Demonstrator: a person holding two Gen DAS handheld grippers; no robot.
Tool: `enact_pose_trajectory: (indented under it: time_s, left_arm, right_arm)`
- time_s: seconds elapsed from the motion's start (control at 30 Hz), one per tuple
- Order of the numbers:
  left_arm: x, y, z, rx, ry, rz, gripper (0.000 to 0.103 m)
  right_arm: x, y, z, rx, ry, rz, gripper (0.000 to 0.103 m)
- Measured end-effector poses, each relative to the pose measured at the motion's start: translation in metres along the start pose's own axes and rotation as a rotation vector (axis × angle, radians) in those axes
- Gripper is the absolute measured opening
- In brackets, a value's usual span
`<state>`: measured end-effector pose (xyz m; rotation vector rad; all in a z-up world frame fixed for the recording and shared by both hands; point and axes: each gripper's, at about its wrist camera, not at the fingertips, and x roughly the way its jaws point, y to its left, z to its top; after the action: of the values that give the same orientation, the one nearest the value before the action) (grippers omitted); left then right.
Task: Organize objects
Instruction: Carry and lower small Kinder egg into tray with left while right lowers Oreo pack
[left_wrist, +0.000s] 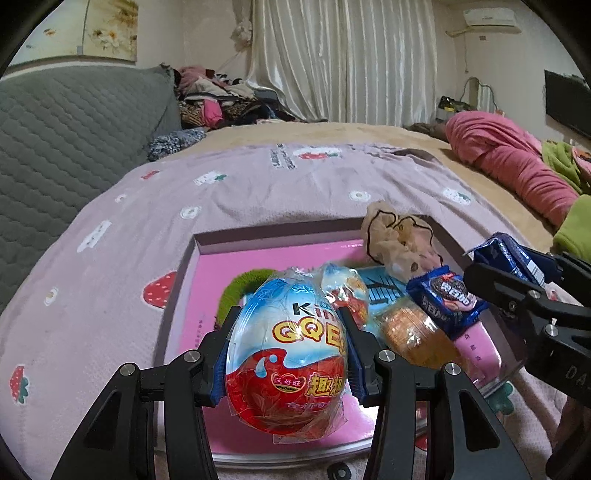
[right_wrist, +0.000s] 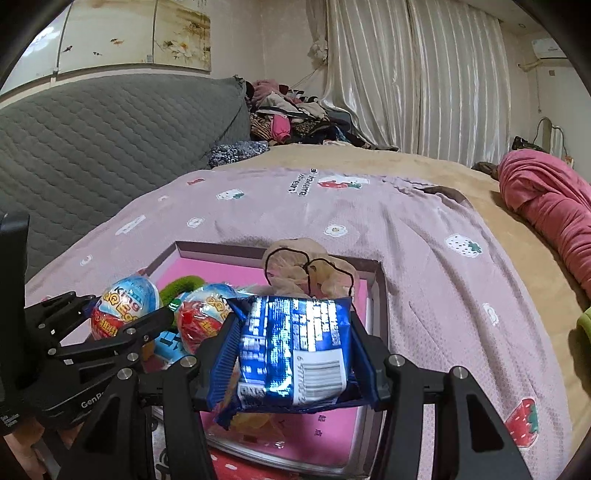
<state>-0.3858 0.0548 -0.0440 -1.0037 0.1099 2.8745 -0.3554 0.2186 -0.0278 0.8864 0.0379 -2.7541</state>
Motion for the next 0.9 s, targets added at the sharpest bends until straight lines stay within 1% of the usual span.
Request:
enact_pose_trajectory:
  time_s: [0.27, 0.33, 0.5, 0.77, 0.9]
  left_arm:
    - [0.004, -0.007, -0.007, 0.021, 0.012, -0.006, 0.051]
    - [0.006, -0.007, -0.008, 0.015, 0.024, -0.021, 0.051]
    - [0.011, -0.012, -0.013, 0.023, 0.039, -0.031, 0.051]
    - [0.028, -0.016, -0.022, 0.031, 0.108, -0.053, 0.051]
    - [0.03, -0.016, -0.023, 0.027, 0.113, -0.057, 0.051]
  right_arm:
    - [0.007, 0.001, -0.004, -0.012, 0.023, 0.001, 0.056]
    - [0.009, 0.002, -0.005, -0.017, 0.029, 0.0, 0.056]
    - [0.019, 0.002, -0.01, -0.02, 0.066, -0.013, 0.056]
    - [0.028, -0.001, -0.015, -0.019, 0.098, -0.02, 0.056]
    - [0.036, -0.001, -0.019, -0.022, 0.128, -0.019, 0.056]
